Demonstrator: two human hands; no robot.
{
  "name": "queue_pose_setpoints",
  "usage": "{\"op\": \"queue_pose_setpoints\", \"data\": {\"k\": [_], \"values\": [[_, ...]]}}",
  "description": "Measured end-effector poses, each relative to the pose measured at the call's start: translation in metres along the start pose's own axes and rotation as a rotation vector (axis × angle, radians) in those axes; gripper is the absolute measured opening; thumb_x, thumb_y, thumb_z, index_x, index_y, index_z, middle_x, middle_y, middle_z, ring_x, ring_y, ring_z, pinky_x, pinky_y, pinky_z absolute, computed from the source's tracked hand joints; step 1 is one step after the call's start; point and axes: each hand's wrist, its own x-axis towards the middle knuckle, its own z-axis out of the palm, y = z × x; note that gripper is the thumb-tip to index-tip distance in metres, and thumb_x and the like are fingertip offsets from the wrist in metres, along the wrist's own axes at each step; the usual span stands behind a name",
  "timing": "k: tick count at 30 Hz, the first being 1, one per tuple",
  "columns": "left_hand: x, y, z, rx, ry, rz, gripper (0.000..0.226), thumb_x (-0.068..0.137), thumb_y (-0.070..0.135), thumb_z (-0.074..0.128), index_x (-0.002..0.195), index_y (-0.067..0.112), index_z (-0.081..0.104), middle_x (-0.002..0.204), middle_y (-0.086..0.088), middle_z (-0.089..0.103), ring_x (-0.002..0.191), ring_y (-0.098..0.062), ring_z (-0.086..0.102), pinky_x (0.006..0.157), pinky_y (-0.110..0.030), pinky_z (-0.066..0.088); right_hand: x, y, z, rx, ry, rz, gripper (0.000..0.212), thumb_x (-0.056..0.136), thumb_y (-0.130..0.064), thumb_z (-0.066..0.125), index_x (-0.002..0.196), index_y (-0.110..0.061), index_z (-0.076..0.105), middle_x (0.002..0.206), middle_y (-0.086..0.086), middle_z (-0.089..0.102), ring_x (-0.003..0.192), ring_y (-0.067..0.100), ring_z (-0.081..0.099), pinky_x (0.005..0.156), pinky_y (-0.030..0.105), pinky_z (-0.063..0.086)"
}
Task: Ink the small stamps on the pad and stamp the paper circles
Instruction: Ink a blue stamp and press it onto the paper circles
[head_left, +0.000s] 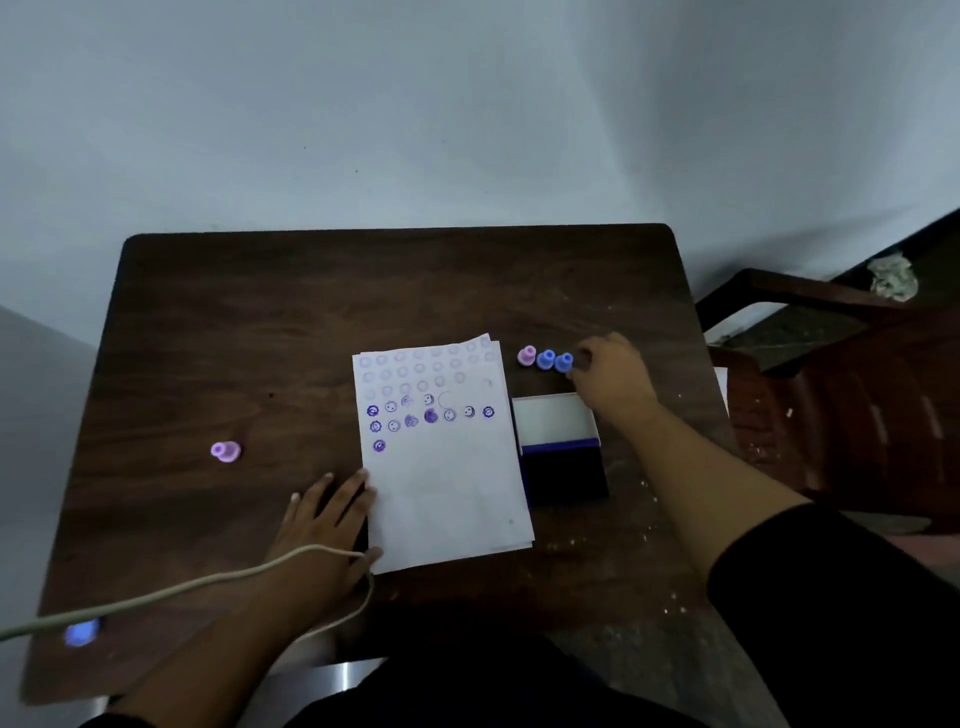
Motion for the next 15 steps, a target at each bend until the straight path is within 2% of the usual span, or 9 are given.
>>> {"op": "queue_pose_setpoints", "data": {"k": [3,7,15], "values": [[0.003,-0.002,-0.001,-0.007,0.015,-0.01,0.07,0.081,0.059,0.05,0.134,0.014,0.058,0.149,-0.005,0.051,0.13,-0.039,0.048,0.096,-0.065,0.046,0.014,0.002,0.007,-0.023,-0.054,-0.038,0.011,0.089,-0.021,0.071,0.097,-0.013,0.07,0.105,0.007,0.061,0.092,0.021,0.059,0.078,0.03,0.045],[0.011,0.003,-0.012,-0.034,0.073,-0.008,0.063,0.089,0.058,0.047,0.132,0.014,0.062,0.148,-0.005,0.052,0.131,-0.033,0.049,0.108,-0.053,0.044,0.026,0.007,0.016,-0.053,-0.07,-0.075,0.005,0.089,-0.019,0.068,0.089,-0.015,0.071,0.098,0.006,0.061,0.082,0.018,0.059,0.071,0.029,0.044],[0.065,0.074,-0.029,-0.003,0.107,0.242,0.055,0.095,0.053,0.047,0.134,0.017,0.062,0.147,-0.002,0.054,0.133,-0.027,0.05,0.113,-0.042,0.039,0.01,0.023,0.001,0.029,-0.069,-0.139,0.01,0.093,-0.026,0.069,0.1,-0.02,0.07,0.101,0.001,0.061,0.089,0.014,0.059,0.081,0.03,0.051]]}}
